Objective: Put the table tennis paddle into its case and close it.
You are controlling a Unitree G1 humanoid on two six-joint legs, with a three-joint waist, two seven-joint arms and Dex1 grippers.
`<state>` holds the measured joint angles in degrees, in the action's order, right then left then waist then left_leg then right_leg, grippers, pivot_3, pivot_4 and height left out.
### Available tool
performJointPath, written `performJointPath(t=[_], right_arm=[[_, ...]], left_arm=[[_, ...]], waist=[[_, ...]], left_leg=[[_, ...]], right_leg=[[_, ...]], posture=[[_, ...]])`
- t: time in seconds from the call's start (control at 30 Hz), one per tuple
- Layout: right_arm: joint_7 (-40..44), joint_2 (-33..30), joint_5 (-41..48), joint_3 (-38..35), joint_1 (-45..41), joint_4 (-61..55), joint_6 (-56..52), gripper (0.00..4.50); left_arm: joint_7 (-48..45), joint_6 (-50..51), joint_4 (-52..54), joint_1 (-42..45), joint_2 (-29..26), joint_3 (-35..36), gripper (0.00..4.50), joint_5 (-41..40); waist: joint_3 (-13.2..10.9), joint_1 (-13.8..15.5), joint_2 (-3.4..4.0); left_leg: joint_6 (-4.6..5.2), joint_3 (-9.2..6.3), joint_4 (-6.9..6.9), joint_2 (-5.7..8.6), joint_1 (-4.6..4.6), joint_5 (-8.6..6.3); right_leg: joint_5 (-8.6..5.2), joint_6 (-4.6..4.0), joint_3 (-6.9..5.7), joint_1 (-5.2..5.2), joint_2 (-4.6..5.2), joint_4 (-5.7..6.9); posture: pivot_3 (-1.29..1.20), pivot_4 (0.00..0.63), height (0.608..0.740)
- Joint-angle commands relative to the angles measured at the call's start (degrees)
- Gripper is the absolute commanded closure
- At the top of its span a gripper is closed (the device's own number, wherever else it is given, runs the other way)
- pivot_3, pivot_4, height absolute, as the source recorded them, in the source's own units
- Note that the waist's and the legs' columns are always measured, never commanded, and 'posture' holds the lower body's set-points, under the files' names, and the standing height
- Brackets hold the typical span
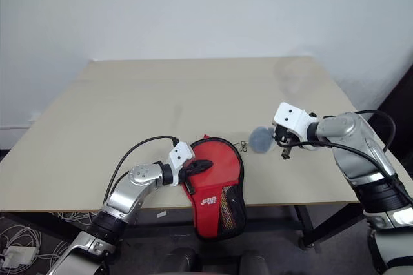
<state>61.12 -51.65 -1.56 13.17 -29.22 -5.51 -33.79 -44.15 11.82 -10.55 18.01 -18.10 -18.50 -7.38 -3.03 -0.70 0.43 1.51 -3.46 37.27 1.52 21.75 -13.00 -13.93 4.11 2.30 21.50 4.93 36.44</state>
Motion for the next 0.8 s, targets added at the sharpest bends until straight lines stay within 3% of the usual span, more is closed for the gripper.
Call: performJointPath(t=[0.03,0.8], right_arm=[[3.11,-3.92,0.82,-1.82,1.18,-3.05,4.05,4.46],[17.68,-20.33,10.71,-11.54,19.88,-13.24,16.1,4.46]], left_arm=[[0.15,2.1,-4.8,-1.24,-0.8,-0.18,4.5,1.97],[-0.54,1.49,-7.27,0.54,-0.6,0.44,4.5,2.32]], waist=[[-0.01,0.04,-0.01],[-0.01,0.71,-0.02]], left_leg=[[-0.05,-0.02,0.0,0.01,0.0,-0.03],[-0.25,-0.01,-0.17,-0.08,0.02,-0.17]], right_leg=[[-0.01,0.0,-0.02,-0.02,0.0,-0.02],[0.01,0.01,-0.07,-0.1,0.02,-0.54]], posture=[[0.0,0.0,0.74],[0.0,0.0,0.74]])
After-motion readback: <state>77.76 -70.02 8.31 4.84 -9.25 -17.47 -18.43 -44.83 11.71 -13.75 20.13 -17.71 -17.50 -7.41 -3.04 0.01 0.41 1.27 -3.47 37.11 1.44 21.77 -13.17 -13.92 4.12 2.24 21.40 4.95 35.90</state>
